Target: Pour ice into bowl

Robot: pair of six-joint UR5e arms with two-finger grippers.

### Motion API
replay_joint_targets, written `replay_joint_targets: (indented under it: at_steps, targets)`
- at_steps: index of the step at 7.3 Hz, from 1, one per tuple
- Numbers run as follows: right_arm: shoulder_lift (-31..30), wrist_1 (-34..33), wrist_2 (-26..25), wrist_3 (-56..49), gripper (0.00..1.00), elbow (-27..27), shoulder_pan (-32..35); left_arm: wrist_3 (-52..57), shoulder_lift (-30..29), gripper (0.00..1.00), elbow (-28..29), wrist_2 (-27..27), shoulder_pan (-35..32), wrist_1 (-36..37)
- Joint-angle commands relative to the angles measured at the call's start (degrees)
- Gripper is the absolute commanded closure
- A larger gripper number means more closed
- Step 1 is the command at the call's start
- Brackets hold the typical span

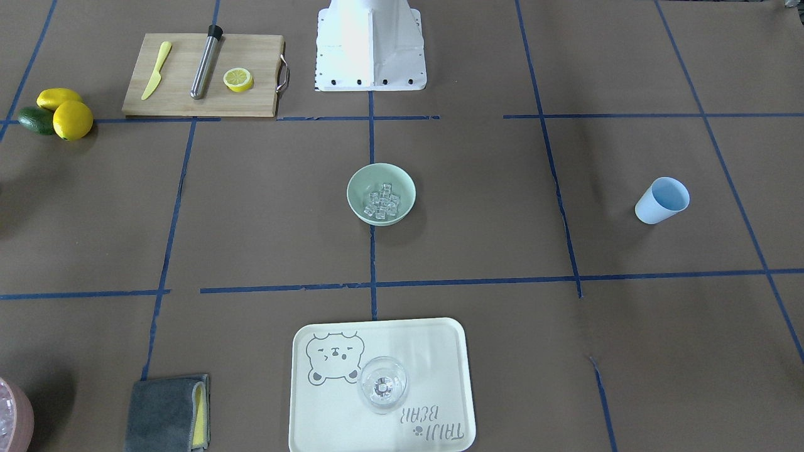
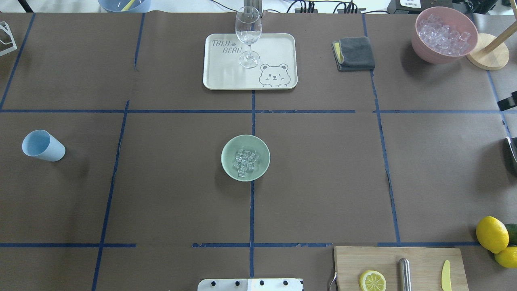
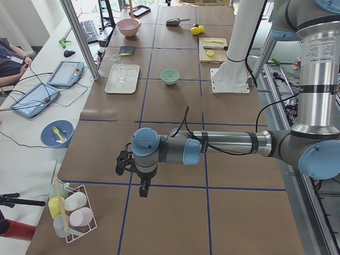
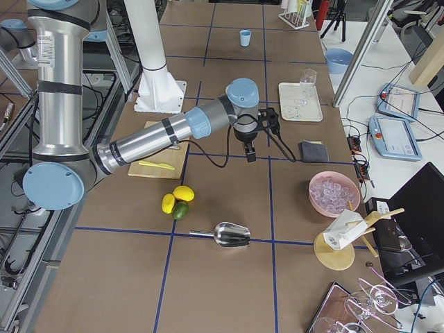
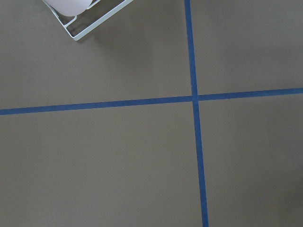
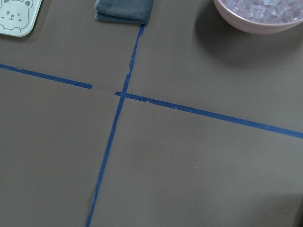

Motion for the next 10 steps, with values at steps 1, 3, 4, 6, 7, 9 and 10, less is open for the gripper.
replay_joint_targets:
  at_steps: [1,3,4,6,7,9,10]
  targets:
    - [8.29,0.24,-7.71,16.23,0.00,0.51,-12.94,0.05,0.53,0.00,-0.17,-0.09,-0.18,0.16]
    - [17.00,-4.93,-13.77,24.95,0.00,0.59,-23.24,0.40,2.12,0.00,-2.81,-0.09,-0.18,0.25]
    - [20.26,-5.04,-18.16,33.63,0.00,0.25,-29.90,0.40,2.03,0.00,-2.55,-0.18,-0.09,-0.10]
    - [28.49,-5.13,-26.43,42.71,0.01,-4.55,-38.55,0.40,1.68,0.00,-2.72,-0.18,0.00,-0.36]
    - [33.42,-5.13,-28.99,46.16,0.04,-9.29,-41.11,0.40,1.51,0.00,-2.73,-0.18,0.00,-0.37]
    - [40.38,-4.34,-35.34,54.06,0.03,-18.78,-45.34,0.40,1.42,0.00,-2.81,-0.18,-0.09,-0.37]
    - [41.55,-4.07,-35.87,55.15,0.02,-21.26,-46.57,0.40,1.42,0.00,-2.73,-0.18,0.00,-0.45]
